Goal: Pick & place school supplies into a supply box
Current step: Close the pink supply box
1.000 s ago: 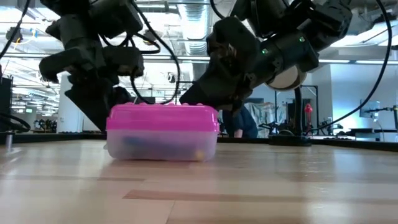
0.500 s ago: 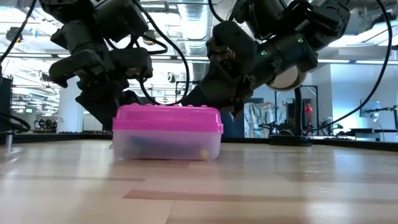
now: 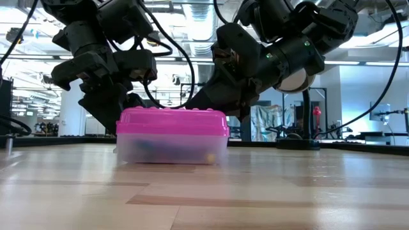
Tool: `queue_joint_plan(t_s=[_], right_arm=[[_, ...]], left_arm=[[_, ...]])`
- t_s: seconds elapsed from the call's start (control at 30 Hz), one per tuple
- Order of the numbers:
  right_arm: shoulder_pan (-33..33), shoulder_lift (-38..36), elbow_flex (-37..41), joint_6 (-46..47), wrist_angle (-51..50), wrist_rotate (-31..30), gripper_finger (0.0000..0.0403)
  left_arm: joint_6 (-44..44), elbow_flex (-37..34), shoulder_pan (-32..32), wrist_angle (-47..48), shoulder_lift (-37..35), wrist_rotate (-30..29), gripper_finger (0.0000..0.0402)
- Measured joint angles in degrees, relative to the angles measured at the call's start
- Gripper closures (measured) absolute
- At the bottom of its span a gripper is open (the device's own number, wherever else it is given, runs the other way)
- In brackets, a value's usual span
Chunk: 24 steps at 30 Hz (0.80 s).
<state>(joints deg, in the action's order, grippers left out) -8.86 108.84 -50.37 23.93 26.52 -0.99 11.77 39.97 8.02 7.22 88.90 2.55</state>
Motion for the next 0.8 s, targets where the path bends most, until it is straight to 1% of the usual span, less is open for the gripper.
queue_joint_plan(t_s=[0.13,0.27,0.57,0.67,0.8], right_arm=[[-0.7,-1.0,0.1,-3.0,0.1,-1.4,0.0310],[-0.9,-2.4,0.3,-4.8,-0.2,-4.3,0.0310],[-0.9,-7.6,0.3,-9.7,0.0,-5.2,0.0310],[-0.9,-9.9,0.3,-10.8,-1.9,-6.7,0.0310],[-0.9,-12.5,0.2,-11.8,-6.9,-7.2,0.0310]], left_arm=[[-0.4,0.0,-0.4,0.0,0.0,-0.2,0.0288],[-0.4,0.0,-0.4,0.3,0.0,-2.4,0.0288],[-1.4,0.0,-2.4,0.8,0.0,-3.2,0.0288],[-2.1,0.0,-3.2,0.8,0.0,-3.3,0.0288],[-3.3,0.0,-4.6,0.0,0.0,-3.0,0.0288]])
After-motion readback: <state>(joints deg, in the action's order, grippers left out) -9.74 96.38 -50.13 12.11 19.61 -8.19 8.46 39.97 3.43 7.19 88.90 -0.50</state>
